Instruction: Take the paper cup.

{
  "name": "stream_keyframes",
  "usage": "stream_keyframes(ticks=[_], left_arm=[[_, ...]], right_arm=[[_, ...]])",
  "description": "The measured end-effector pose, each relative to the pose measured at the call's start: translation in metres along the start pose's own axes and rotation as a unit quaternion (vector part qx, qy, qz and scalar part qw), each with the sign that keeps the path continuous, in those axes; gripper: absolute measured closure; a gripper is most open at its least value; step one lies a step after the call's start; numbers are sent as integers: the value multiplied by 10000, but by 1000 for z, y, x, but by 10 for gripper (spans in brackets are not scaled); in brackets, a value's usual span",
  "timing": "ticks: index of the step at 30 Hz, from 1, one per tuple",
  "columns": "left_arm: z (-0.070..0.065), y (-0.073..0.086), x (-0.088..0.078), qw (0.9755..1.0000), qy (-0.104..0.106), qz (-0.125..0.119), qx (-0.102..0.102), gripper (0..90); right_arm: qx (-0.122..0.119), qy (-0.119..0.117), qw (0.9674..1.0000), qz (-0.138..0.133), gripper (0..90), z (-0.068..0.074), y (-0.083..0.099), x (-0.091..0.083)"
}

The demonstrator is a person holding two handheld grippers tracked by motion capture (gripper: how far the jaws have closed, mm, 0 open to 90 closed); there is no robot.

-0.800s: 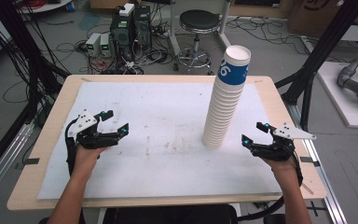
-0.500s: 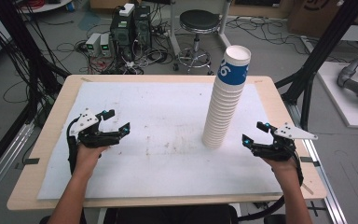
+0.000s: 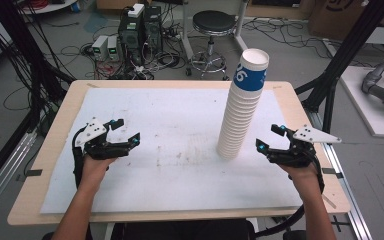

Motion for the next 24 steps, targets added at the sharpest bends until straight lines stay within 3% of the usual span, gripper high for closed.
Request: stream_keyframes(ticks=[6, 10, 17, 24], left_arm=[[-1, -1, 2, 10000, 41, -2, -4, 166], [0, -2, 2, 10000, 46, 0, -5, 165], [-1, -3, 4, 10000, 82, 3, -22, 166], [-3, -6, 6, 9999, 155, 0, -7, 166]], right_arm=[[-179, -287, 9993, -166, 191, 12, -43, 0], [-292, -354, 9987, -210, 191, 16, -67, 7], [-341, -553, 9978, -149, 191, 20, -89, 19], [-375, -581, 9975, -168, 191, 23, -101, 27]])
Point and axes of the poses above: each handheld gripper's, and its own axes: x roughly forward along the jaws, y roughly out of its underside, z roughly to its left, the point moved 2 cm from there along x, roughly forward along the jaws, and after that the axes turned 12 degrees about x, right-handed, at the moved point
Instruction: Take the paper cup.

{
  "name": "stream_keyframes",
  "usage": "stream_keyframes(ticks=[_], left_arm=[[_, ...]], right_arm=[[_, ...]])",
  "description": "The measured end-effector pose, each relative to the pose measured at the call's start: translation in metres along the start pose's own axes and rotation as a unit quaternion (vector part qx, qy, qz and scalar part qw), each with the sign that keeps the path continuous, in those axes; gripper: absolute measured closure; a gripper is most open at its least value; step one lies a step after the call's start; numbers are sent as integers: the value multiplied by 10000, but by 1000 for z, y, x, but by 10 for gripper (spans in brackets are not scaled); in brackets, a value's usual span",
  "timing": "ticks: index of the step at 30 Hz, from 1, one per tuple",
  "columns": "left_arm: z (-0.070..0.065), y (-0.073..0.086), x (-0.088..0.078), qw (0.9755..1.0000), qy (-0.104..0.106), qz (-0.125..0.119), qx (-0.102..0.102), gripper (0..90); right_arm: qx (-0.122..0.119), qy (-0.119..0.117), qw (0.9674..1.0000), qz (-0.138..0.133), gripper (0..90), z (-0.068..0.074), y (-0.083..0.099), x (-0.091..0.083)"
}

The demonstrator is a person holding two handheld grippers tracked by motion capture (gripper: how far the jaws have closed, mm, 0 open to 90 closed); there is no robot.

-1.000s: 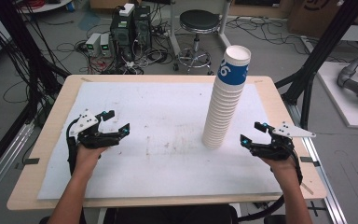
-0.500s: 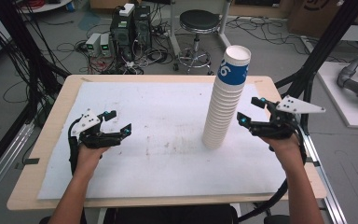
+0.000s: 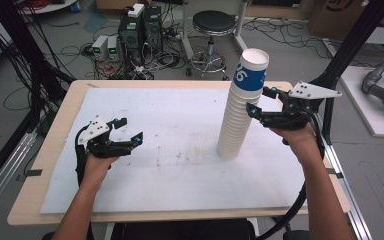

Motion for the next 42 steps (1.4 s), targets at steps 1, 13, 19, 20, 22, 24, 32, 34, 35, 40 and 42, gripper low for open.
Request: stream_keyframes(ticks=[1, 13, 19, 20, 22, 24, 32, 34, 35, 40, 42], left_arm=[[0, -1, 1, 10000, 5, -9, 4, 166], [7, -55, 16, 9989, 330, -223, 247, 166], [6, -102, 34, 9953, 783, -438, 374, 165], [5, -108, 36, 9946, 845, -477, 365, 165], [3, -125, 45, 9926, 1007, -546, 405, 165], [-1, -143, 55, 9904, 1147, -570, 525, 165], [-23, -191, 95, 9797, 1724, -661, 783, 165], [-29, -201, 107, 9766, 1881, -664, 800, 164], [-29, -201, 107, 9766, 1881, -664, 800, 165], [-46, -222, 128, 9707, 2131, -711, 853, 165], [-51, -228, 134, 9686, 2210, -745, 860, 165]], right_arm=[[4, -38, 10000, 25, 190, 1, -1, 1], [-46, -164, 9999, -20, 158, 1, -1, 15], [-37, -177, 9998, -23, 162, 1, -1, 14], [-39, -177, 9998, -22, 162, 1, -1, 14], [-39, -172, 9998, -11, 163, 1, -1, 14], [-52, -168, 9998, 6, 164, 1, -2, 15], [-98, -145, 9998, 80, 169, 4, -4, 17], [-101, -136, 9998, 93, 170, 4, -5, 18], [-101, -143, 9998, 90, 171, 5, -5, 18], [-133, -138, 9998, 102, 171, 6, -6, 20], [-148, -146, 9997, 108, 171, 7, -6, 20]])
Point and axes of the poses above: each handheld gripper's, and its own axes: x roughly forward along the jaws, y roughly out of its underside, z roughly to its left, the point moved 2 cm from there along x, roughly forward along the jaws, and after that the axes turned 12 degrees about x, right-handed, at the moved point
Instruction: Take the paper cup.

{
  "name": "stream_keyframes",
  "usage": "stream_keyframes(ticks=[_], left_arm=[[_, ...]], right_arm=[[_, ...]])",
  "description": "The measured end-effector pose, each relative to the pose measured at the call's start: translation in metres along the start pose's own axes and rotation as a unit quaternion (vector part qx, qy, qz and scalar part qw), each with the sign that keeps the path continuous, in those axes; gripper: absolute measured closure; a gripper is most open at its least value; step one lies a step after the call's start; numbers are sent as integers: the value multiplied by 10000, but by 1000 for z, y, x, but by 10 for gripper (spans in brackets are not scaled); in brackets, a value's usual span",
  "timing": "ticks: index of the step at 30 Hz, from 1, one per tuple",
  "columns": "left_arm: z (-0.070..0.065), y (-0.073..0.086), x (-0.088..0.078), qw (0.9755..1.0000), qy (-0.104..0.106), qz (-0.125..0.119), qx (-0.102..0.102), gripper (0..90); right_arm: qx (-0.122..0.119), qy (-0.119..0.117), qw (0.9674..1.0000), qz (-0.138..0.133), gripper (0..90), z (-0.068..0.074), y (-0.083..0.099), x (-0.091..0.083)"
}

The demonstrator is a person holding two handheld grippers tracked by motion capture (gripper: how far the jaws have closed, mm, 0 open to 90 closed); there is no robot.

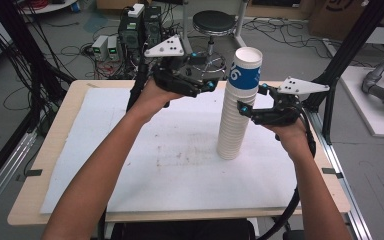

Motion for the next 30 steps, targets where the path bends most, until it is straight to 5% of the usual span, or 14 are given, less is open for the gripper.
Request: stream_keyframes(ticks=[5, 15, 18, 30], left_arm=[[-8, -15, 25, 9996, 259, -1, 102, 165], [-15, -21, 69, 9990, 262, 340, 127, 166], [-15, -23, 72, 9993, 265, 237, 153, 227], [-18, -29, 78, 9989, 322, 257, 209, 244]], right_arm=[[10, 21, 10000, 2, 171, 0, 0, -1], [-7, 9, 10000, 14, 171, 0, 0, -2], [9, 22, 10000, 25, 171, 0, 0, -3], [25, 11, 10000, 48, 177, -3, 3, -10]])
Point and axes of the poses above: each handheld gripper's, and its own axes: x roughly forward along the jaws, y roughly out of its underside, z roughly to its left, the point moved 2 cm from there along x, roughly forward along the jaws, and after that the axes turned 12 degrees about x, right-handed, at the moved point
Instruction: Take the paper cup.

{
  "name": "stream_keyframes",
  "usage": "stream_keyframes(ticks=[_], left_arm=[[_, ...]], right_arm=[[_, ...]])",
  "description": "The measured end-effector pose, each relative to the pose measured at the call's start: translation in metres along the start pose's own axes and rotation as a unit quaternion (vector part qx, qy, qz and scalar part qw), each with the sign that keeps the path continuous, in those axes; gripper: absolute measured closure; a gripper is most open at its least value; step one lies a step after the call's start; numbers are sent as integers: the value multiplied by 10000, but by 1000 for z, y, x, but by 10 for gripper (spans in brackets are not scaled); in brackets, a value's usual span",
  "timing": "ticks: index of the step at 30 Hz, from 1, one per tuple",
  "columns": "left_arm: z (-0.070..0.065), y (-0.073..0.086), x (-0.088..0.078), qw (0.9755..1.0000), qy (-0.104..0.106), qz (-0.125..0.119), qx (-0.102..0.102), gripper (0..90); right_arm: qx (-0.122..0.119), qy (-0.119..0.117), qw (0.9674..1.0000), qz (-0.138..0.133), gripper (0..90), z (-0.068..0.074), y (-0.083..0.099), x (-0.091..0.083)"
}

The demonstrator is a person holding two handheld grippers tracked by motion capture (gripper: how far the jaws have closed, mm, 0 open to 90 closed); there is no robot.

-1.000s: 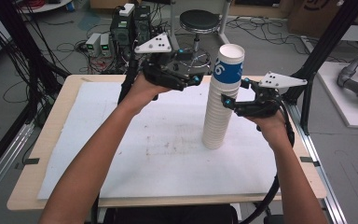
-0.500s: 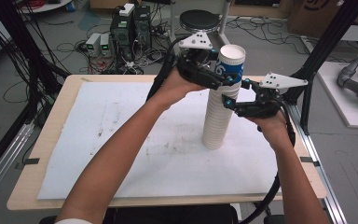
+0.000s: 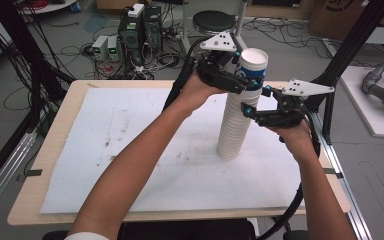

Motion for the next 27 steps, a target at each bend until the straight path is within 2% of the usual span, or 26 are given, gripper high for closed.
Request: stream_keyframes(ticks=[6, 9, 16, 21, 23, 27], left_arm=[[3, -15, -5, 9995, -109, -281, 34, 261], [7, -31, -14, 9981, -272, -549, -5, 263], [14, -54, -42, 9952, -498, -846, -45, 263], [15, -51, -71, 9930, -643, -984, -123, 263], [16, -47, -82, 9909, -720, -1125, -187, 264], [16, -40, -102, 9889, -835, -1205, -225, 265]], right_arm=[[0, 1, 10000, 3, 178, 0, 0, -1], [13, 5, 10000, 5, 177, 0, 0, -1], [29, 67, 10000, -8, 176, -1, 7, -2], [-102, 51, 9999, 15, 175, 1, 20, -8], [-89, 32, 9999, 49, 175, 1, 25, -11], [-50, 86, 9999, 124, 175, -1, 35, -17]])
Point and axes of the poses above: each handheld gripper's, and its own axes: x roughly forward along the jaws, y roughly out of its underside, z roughly to its left, the point moved 2 cm from there along x, roughly forward along the jaws, and after that the axes turned 12 degrees about x, right-handed, at the moved point
